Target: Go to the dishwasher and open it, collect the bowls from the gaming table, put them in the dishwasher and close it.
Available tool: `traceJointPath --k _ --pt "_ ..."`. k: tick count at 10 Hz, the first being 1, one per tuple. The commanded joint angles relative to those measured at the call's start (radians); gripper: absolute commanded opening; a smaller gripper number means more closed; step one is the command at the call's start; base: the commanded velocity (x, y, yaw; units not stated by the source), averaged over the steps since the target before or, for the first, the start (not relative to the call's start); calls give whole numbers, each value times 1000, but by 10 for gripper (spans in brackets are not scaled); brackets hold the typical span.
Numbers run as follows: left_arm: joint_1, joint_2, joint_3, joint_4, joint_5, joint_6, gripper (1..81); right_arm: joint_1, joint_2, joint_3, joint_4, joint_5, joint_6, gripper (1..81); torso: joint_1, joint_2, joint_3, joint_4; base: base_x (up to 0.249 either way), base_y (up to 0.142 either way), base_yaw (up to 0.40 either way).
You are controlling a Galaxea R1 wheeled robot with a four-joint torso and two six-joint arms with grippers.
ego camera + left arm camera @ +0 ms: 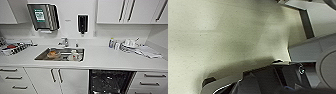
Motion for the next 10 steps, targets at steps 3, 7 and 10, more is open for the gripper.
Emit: traceJointPath --k 3,7,10 --pt "150 149 -235 6 -123 5 811 -108 103 -142 -23 120 -83 811 0 0 0 0 0 0 0" --pt "196 273 -404 5 -121 7 811 -174 197 -254 -44 126 -83 811 0 0 0 0 0 0 0" --pt "199 293 -416 6 -118 7 811 -185 255 -320 -52 124 -83 811 0 0 1 0 0 0 0"
